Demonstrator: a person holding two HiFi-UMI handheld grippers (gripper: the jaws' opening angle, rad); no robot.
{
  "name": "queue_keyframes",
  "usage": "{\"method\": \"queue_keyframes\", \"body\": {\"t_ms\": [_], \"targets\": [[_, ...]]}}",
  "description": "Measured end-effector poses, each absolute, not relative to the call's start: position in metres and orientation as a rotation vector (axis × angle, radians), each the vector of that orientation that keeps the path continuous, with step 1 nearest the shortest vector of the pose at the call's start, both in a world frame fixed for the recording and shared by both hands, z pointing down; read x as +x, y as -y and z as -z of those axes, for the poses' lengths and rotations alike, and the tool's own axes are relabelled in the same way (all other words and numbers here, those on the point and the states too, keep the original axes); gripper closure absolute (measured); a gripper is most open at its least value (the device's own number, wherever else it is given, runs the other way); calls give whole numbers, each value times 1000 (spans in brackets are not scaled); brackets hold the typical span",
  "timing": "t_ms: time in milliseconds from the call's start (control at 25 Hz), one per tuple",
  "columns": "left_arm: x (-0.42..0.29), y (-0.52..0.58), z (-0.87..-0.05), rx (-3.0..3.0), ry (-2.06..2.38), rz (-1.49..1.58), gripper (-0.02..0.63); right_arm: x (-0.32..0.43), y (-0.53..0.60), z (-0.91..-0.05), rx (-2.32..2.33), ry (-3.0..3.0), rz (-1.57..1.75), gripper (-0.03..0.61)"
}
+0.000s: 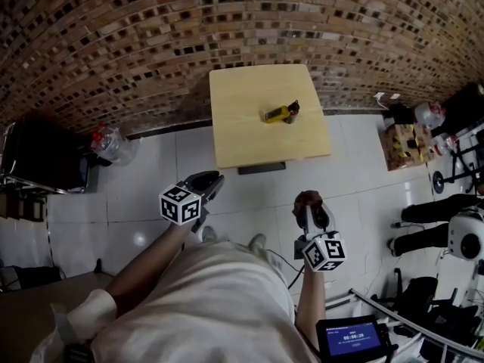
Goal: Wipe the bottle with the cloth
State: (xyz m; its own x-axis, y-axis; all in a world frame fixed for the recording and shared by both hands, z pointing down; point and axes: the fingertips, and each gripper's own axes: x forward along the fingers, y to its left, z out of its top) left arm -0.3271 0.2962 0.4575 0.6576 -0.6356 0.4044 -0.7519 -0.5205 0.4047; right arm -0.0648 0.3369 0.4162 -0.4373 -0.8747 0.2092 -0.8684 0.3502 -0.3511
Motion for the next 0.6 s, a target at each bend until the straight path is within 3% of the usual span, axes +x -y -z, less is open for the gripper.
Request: {"method": "queue_keyframes", "body": {"t_ms": [600], "targets": [[-319,-294,-479,2341,908,-383,535,-84,-344,-401,-1641,-2502,588,505]]}}
